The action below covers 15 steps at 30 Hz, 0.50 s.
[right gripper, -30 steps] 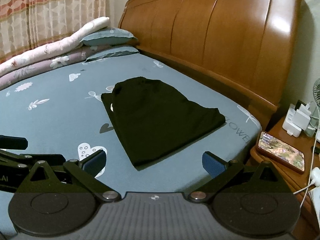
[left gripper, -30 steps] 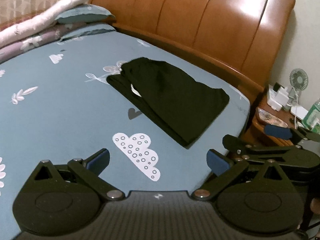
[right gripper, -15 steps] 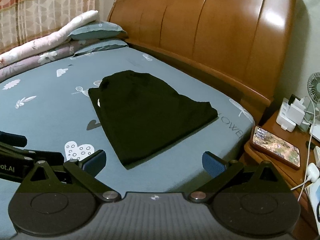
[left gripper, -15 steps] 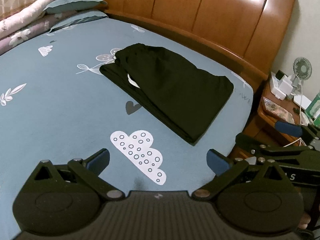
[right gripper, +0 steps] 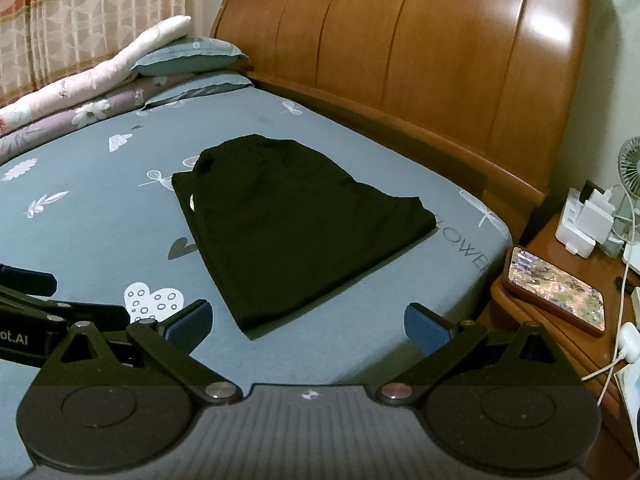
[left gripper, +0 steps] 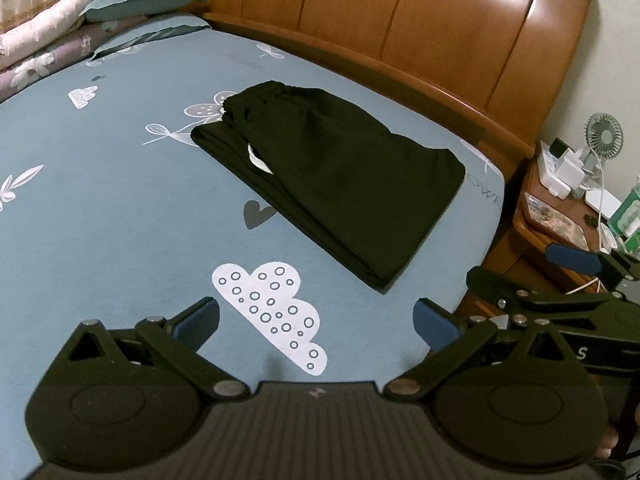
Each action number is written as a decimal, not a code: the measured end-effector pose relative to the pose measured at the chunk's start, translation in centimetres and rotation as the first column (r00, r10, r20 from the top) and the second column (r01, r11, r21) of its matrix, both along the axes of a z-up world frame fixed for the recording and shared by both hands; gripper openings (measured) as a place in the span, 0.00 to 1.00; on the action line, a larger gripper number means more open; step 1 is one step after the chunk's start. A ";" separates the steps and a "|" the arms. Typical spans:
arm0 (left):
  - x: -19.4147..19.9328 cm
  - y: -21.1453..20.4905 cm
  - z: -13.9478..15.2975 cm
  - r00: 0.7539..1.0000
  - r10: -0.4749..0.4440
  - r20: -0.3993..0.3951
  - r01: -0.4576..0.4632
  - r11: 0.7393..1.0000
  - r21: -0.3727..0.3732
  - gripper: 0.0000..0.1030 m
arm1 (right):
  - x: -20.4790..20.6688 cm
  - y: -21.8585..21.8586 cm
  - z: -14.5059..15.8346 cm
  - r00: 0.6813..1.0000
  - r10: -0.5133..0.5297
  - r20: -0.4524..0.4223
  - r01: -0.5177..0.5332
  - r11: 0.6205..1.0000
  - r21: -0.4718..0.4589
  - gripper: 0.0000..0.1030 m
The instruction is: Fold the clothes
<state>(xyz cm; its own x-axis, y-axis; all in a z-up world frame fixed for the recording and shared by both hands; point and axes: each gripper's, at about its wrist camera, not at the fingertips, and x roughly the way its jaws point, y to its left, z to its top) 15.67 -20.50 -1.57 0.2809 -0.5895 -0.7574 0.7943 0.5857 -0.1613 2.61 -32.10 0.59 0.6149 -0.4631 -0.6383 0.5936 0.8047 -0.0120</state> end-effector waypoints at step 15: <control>0.0 -0.2 0.4 1.000 -0.007 0.011 0.007 1.000 -0.005 0.99 | 0.1 -0.2 0.0 1.000 0.001 0.000 -0.001 1.000 0.012 1.00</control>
<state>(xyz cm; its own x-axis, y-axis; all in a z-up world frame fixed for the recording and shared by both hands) 15.69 -20.74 -1.19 0.2851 -0.5956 -0.7510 0.8004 0.5789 -0.1553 2.71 -32.30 0.57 0.6155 -0.4546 -0.6438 0.5927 0.8054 -0.0021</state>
